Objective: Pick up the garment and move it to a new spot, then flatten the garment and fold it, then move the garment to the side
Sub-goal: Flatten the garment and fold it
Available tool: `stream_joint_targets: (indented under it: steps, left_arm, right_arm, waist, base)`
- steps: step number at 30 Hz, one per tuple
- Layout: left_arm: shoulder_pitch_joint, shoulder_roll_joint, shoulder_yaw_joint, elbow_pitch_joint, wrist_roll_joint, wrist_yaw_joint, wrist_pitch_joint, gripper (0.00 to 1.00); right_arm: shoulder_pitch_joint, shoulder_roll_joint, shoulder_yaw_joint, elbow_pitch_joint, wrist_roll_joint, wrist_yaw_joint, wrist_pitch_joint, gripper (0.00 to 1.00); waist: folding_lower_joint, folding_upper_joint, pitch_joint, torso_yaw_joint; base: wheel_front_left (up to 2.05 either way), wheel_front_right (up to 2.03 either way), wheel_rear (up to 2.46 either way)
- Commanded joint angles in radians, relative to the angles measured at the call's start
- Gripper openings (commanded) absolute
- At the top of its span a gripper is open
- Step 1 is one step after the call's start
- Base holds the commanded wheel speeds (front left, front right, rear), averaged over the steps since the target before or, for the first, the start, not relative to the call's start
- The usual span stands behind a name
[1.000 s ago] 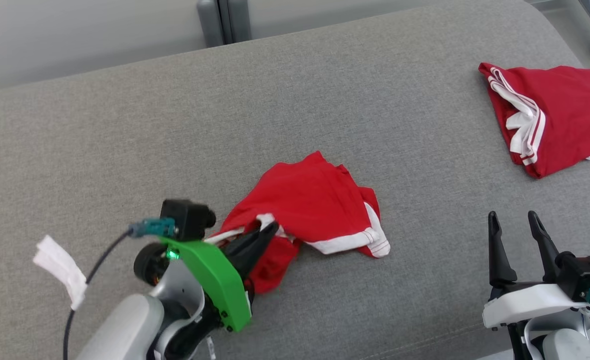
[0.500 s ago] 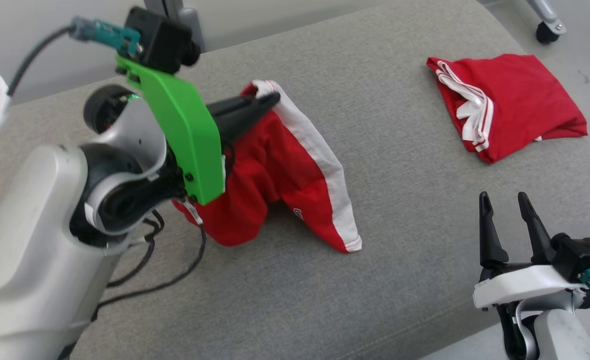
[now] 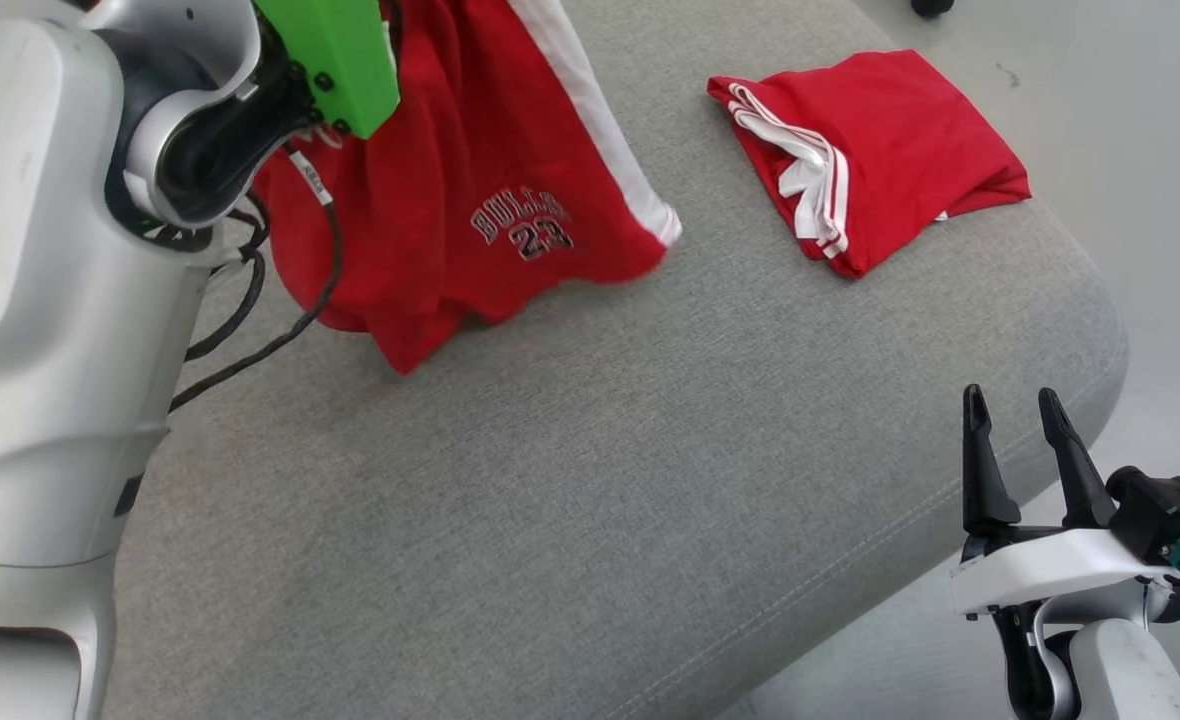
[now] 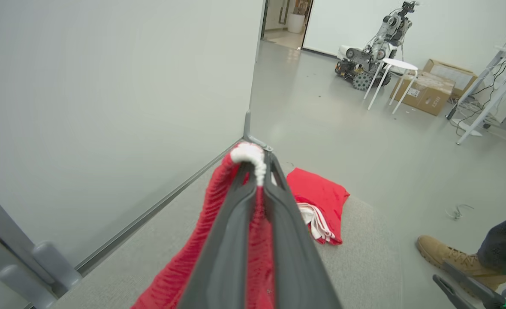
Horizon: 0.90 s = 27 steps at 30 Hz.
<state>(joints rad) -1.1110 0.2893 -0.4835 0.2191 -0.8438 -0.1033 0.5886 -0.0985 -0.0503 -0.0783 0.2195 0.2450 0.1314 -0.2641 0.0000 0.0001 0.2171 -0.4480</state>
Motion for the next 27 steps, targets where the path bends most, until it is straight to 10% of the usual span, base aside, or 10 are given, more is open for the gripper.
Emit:
stream_joint_targets:
  steps: [1,15,27]
  left_arm:
    - [-0.026,-0.01,0.006,0.016,0.001,-0.009,-0.034,0.0]
    - [0.276,-0.034,-0.267,-0.211,-0.167,-0.029,-0.212,0.0]
    - [0.779,0.242,-0.438,-0.288,-0.193,-0.029,-0.372,0.0]
  right_arm:
    - [-0.01,0.0,-0.004,0.0,0.002,-0.002,0.0,1.0]
    - [0.009,-0.001,-0.035,-0.01,-0.057,-0.002,0.0,1.0]
    - [0.084,-0.001,-0.071,-0.02,-0.114,-0.002,0.0,1.0]
  waist:
    - [0.0,-0.0001,0.011,-0.014]
    - [0.0,-0.0001,-0.027,0.118]
    - [0.0,-0.0001,-0.057,0.298]
  base:
    - [0.0,0.0,0.0]
    - [0.0,0.0,0.0]
    - [0.0,0.0,0.0]
